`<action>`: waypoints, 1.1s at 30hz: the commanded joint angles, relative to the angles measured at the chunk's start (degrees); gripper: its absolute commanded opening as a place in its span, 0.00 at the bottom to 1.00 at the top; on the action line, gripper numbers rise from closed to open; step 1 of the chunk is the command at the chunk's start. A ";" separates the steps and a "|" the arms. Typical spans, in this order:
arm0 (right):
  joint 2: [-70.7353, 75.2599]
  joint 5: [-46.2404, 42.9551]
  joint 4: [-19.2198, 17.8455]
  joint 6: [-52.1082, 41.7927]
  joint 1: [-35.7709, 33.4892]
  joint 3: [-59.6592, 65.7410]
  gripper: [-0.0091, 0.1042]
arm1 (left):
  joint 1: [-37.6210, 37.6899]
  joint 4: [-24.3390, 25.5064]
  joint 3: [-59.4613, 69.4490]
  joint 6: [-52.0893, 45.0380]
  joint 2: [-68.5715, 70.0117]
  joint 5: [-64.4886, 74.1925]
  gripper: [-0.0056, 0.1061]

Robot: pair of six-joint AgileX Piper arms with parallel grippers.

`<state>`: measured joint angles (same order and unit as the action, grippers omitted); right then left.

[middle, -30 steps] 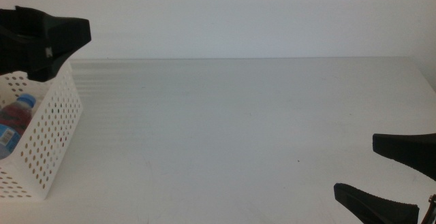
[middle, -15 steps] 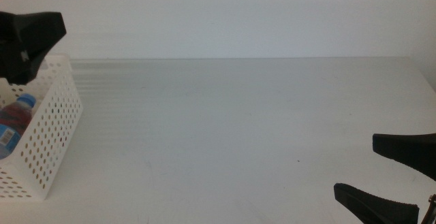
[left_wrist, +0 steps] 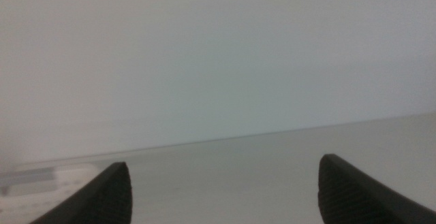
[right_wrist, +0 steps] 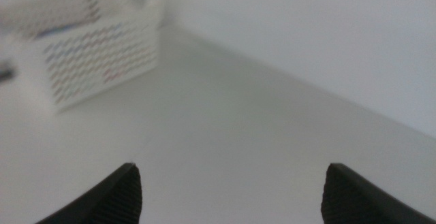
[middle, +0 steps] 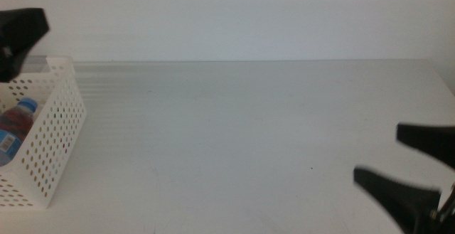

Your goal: Use arms to grab the bottles and put them into the dustbin to the left of the table.

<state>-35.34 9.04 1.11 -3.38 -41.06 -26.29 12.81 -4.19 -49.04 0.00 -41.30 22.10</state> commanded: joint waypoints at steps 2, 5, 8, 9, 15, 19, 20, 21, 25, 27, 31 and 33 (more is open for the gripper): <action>-0.13 -7.52 4.12 -0.31 6.34 -1.75 0.80 | -3.26 -0.20 -1.47 0.71 0.48 -4.46 0.86; 0.51 -7.31 5.63 -0.31 11.41 -1.75 0.80 | -4.77 -0.20 -1.42 0.71 1.42 -4.46 0.86; 3.51 -5.68 2.56 -0.31 14.52 -1.75 0.80 | -4.76 -0.26 0.43 0.71 3.98 -4.98 0.86; 4.90 -4.99 1.05 -0.31 15.40 -1.75 0.80 | -4.76 -0.20 1.52 0.71 5.24 -4.98 0.86; 12.74 -0.57 -3.98 -0.31 21.43 -1.75 0.80 | -4.76 -0.25 14.81 0.71 14.20 -4.88 0.86; 17.54 1.57 -4.43 -0.31 26.79 -1.57 0.80 | -4.76 -0.39 24.41 0.71 21.80 -4.88 0.86; 18.54 1.43 -4.32 -0.31 28.21 -1.17 0.80 | -4.76 -0.69 26.71 0.71 24.05 -4.88 0.86; 19.51 1.31 -4.16 -0.31 29.56 -0.48 0.80 | -4.76 -0.97 28.51 0.71 25.46 -4.88 0.86; 23.69 1.11 -3.05 -0.31 33.48 4.72 0.80 | -4.76 -2.07 36.30 0.71 31.53 -4.88 0.86; 26.30 1.11 -2.38 -0.31 34.92 8.71 0.80 | -4.76 -2.20 39.04 0.71 33.82 -4.88 0.86; 32.04 1.11 -1.11 -0.31 36.72 15.80 0.80 | -4.76 -2.20 43.23 0.71 38.15 -4.88 0.86; 35.47 1.18 0.54 -0.31 37.35 18.85 0.80 | -4.76 -2.20 44.89 0.71 40.19 -4.88 0.86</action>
<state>-1.49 14.58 0.80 -3.38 -4.51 -7.91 8.13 -5.67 -3.34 0.00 -1.62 21.80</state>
